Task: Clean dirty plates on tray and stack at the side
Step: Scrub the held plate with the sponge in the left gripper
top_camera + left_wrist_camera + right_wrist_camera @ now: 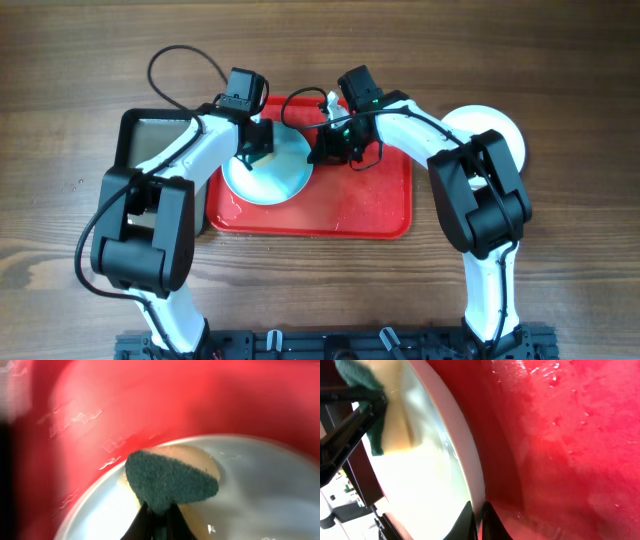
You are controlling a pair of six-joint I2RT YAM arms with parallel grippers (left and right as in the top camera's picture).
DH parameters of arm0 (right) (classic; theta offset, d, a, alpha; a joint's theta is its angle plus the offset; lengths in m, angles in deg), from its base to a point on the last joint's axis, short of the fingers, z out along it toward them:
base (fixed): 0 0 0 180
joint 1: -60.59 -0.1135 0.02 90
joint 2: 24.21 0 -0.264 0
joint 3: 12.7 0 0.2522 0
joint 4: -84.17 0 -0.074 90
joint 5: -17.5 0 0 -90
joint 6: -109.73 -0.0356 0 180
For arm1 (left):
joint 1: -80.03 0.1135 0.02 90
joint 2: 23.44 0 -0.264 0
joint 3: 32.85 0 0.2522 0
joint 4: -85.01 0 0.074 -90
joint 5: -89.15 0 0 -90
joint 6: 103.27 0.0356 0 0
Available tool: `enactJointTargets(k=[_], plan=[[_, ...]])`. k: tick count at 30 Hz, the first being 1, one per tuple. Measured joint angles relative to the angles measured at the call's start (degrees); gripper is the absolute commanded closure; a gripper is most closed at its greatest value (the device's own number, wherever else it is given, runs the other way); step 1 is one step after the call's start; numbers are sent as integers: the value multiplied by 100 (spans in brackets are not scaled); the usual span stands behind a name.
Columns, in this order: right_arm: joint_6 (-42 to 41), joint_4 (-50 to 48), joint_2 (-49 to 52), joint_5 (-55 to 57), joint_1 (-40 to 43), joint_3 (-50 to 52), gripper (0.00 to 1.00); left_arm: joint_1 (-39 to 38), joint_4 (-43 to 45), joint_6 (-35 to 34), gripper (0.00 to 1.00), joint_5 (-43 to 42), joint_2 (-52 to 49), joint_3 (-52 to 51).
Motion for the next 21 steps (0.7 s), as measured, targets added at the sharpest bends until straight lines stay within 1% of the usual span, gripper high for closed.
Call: enactJointTargets(k=[1, 3, 4, 5, 8, 9, 11, 12, 13, 16, 19, 21], plan=[[2, -9, 0, -7, -17, 0, 96, 0, -299, -245, 96, 339, 15, 26], [4, -15, 4, -63, -74, 0, 96, -9, -857, -555, 96, 688, 37, 50], [9, -11, 4, -87, -90, 0, 96, -13, -1054, -573, 96, 684, 44, 61], [22, -7, 4, -90, -90, 0, 96, -9, -1158, -446, 96, 538, 44, 76], [46, 59, 4, -90, -37, 0, 95, 136, -1403, 387, 96, -466, 76, 92], [48, 70, 4, -101, -17, 0, 96, 243, -1541, 940, 96, -1303, 79, 92], [46, 74, 4, -109, -17, 0, 96, 214, -1591, 1622, 96, -2579, 50, 26], [44, 76, 4, -109, -22, 0, 96, 170, -1495, 1849, 96, -3119, 2, -26], [42, 76, 4, -105, -22, 0, 96, 149, -1410, 1971, 96, -3449, -37, -50], [20, 72, 4, -76, -17, 0, 96, 125, -914, 2072, 96, -4009, -72, -98], [15, 74, 4, -59, -17, 0, 96, 125, -302, 1891, 96, -3963, -81, -133], [-15, 70, 4, -66, -20, 0, 96, 98, 127, 1309, 96, -3296, -81, -133]])
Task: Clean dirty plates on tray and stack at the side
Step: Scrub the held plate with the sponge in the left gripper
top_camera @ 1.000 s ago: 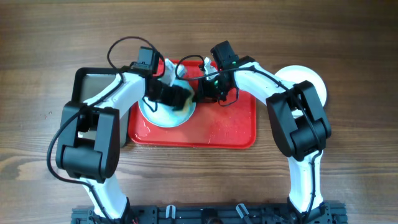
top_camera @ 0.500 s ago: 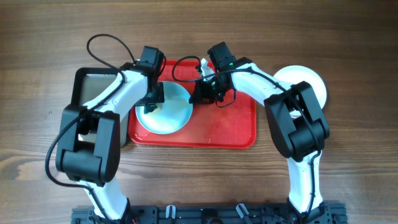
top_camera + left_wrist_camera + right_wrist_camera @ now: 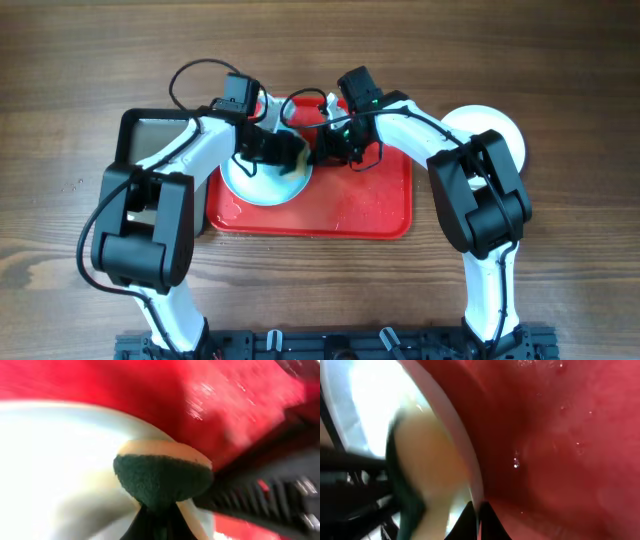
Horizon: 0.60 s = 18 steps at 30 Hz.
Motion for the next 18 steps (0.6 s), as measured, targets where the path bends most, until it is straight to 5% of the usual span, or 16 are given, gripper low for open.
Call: enactJointTargets(k=[4, 8, 13, 18], plan=[[-52, -13, 0, -22, 0, -2, 96, -72, 343, -1113, 96, 1757, 15, 87], [-103, 20, 0, -20, 0, -2, 96, -7, -612, -1436, 96, 3101, -26, 752], [-225, 647, -96, 461, -4, -24, 96, 321, -1792, -1731, 96, 3674, -55, 2197], [-223, 1379, -1060, 2485, -79, -11, 96, 420, -2028, -1792, 96, 3748, -55, 2350]])
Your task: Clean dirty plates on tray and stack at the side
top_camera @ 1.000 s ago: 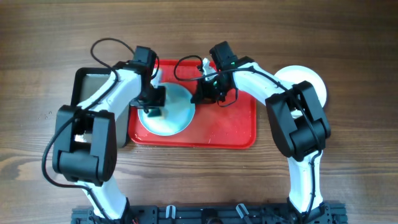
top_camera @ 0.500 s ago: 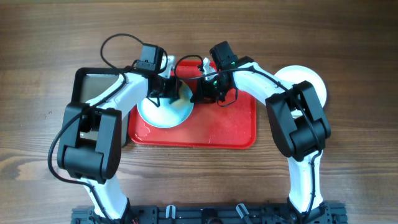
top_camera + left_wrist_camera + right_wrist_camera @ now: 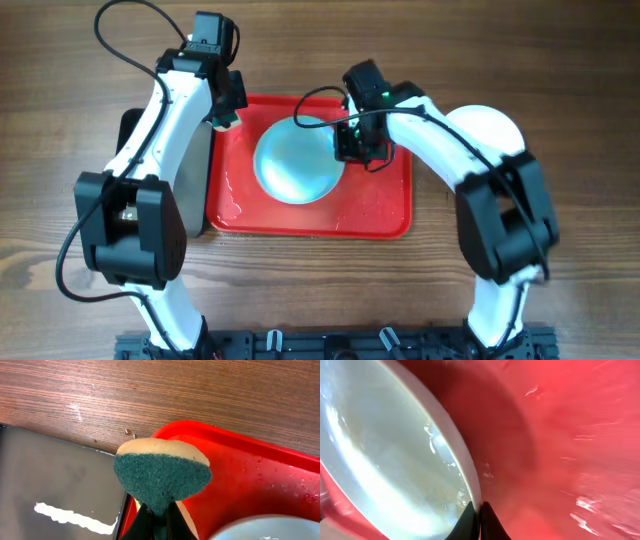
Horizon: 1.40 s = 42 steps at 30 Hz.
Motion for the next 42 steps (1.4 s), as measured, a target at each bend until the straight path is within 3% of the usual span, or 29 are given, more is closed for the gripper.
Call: enactJointTargets(k=[7, 22, 27, 33, 36, 39, 42], plan=[[74, 304, -1598, 2852, -691, 0, 96, 0, -7, -37, 96, -498, -4, 0], [133, 474, -1843, 8002, -2909, 0, 96, 0, 280, -74, 96, -920, -20, -573], [199, 407, -1845, 9134, -3239, 0, 96, 0, 308, -74, 96, -1003, -20, -573], [527, 122, -1845, 9370, -3244, 0, 96, 0, 310, -74, 96, -1005, -20, -573], [570, 125, -1845, 8955, -3233, 0, 96, 0, 310, -74, 96, -1005, -20, -573], [564, 127, -1847, 7257, -2983, 0, 96, 0, 310, -74, 96, -1005, -20, -573], [186, 122, -1751, 4848, -2129, 4, 96, 0, 310, -74, 96, -1008, -20, -573]])
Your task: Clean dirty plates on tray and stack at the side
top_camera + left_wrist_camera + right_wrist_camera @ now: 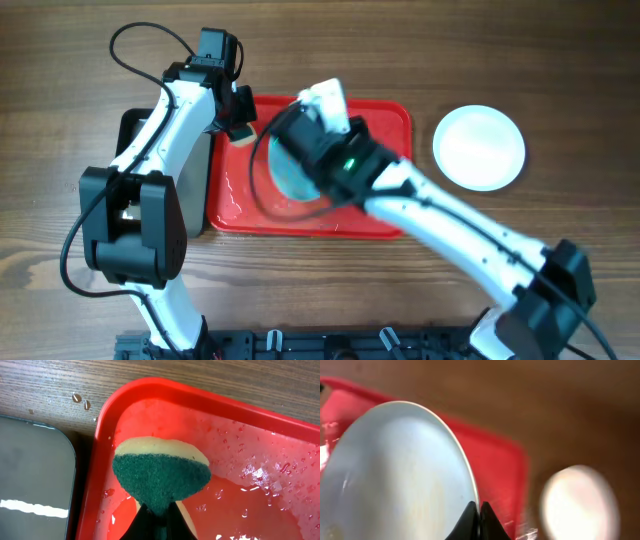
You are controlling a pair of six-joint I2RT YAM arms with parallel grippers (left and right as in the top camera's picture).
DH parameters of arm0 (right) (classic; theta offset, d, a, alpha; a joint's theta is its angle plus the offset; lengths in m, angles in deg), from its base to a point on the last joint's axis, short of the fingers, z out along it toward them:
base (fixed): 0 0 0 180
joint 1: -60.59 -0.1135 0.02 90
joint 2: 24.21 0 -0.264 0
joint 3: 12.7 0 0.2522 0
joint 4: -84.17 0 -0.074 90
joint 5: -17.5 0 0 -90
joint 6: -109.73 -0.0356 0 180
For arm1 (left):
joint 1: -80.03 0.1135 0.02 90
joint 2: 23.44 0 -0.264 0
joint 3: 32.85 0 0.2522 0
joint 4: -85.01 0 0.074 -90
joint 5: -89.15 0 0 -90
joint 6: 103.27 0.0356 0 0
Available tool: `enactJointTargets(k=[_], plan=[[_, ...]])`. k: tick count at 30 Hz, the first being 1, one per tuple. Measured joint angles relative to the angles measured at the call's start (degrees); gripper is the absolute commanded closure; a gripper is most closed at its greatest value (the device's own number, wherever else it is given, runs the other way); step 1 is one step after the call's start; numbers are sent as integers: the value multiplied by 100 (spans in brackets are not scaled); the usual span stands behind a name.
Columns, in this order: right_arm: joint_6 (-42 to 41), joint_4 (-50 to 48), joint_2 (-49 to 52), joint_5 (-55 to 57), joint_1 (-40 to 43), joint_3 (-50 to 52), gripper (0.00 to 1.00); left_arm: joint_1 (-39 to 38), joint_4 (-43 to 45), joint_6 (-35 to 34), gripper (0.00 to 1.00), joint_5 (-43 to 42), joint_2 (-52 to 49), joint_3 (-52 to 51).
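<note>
My right gripper (479, 516) is shut on the rim of a pale blue plate (395, 475). It holds the plate (283, 172) up, tilted, above the wet red tray (385, 215), and the raised right arm covers much of both in the overhead view. A green-and-yellow sponge (160, 476) is pinched in my shut left gripper (159, 522) just over the tray's (280, 455) back-left inside corner. In the overhead view the left gripper (238, 126) is just left of the plate. A white plate (479, 147) lies on the table right of the tray, and shows blurred as the white plate (580, 505).
A black basin (160, 160) of water stands against the tray's left side; the basin (30, 475) lies beside the sponge. Water drops and a thin film cover the tray floor. Wooden table (560, 60) surrounds everything.
The plate lay in the tray's middle with my right gripper on its right rim; now it is held up and tilted, right arm swung over the tray. The sponge moved from the tray's corner edge to inside it.
First the sponge was on the plate, which my right gripper held by the rim at the tray's left. Then the sponge was at the plate's right part. Later it was off at the tray's back-left corner, the plate mid-tray. Now the plate is raised.
</note>
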Motion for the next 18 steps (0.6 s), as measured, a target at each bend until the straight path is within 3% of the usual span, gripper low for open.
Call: enactJointTargets(k=[2, 6, 9, 12, 18], plan=[[-260, -2, 404, -1268, 544, 2, 96, 0, 7, 0, 96, 0, 0, 0], [-520, -90, 1429, -2651, 861, 7, 94, 0, 11, 0, 96, 0, 0, 0], [-544, -282, 1845, -3469, 981, 17, 72, 0, 11, 0, 96, -17, 0, 0], [-203, -636, 1867, -4262, 1220, 17, 58, 0, 13, 0, 96, -17, 0, 0], [796, -1491, 2085, -5174, 1727, 17, 58, 0, 7, 0, 96, -17, 0, 0]])
